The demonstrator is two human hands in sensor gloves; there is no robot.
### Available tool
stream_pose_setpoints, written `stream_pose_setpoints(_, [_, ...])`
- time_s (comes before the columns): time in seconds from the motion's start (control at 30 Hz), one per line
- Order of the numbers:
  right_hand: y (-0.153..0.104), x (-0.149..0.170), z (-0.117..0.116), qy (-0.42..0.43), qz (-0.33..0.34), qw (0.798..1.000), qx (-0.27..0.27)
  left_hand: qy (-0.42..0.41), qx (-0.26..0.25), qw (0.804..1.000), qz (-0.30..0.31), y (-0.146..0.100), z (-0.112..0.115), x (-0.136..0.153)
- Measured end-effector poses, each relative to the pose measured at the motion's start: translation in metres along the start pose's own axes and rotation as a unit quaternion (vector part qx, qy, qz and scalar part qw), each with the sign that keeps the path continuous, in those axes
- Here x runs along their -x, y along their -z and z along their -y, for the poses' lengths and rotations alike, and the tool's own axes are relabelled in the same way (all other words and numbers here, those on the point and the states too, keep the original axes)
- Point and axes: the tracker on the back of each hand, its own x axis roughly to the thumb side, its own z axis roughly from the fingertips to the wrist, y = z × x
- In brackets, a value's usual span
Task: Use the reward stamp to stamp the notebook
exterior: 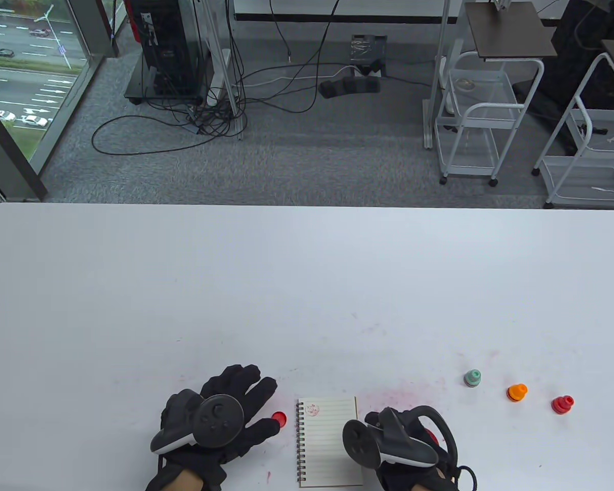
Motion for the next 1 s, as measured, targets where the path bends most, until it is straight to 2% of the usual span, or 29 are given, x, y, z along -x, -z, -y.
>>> stream_pose_setpoints(0.17, [-0.005,0.004,0.005,0.005,-0.001,1.0,0.012,-0.006,-0.001,1.0,0.003,0.0,0.0,0.0])
stream_pose_setpoints(0.27, [-0.015,0.007,0.019,0.003,-0.013,0.998,0.069,-0.009,-0.006,1.0,0.005,-0.001,-0.002,-0.001])
stream_pose_setpoints(0.53, [-0.02,0.011,0.026,0.028,-0.011,0.994,0.107,-0.011,-0.006,1.0,0.005,-0.002,-0.003,0.0])
stream_pose_setpoints(0.67, [-0.021,0.017,0.029,0.081,-0.007,0.987,0.14,-0.012,-0.015,1.0,0.006,-0.004,-0.006,-0.001])
stream_pose_setpoints(0.8, [-0.014,0.017,0.044,0.098,0.009,0.976,0.196,-0.011,-0.024,1.0,0.009,-0.005,-0.009,-0.002])
stream_pose_setpoints(1.0, [0.006,0.0,0.059,0.073,0.025,0.979,0.187,-0.012,-0.026,0.999,0.013,-0.005,-0.01,-0.003])
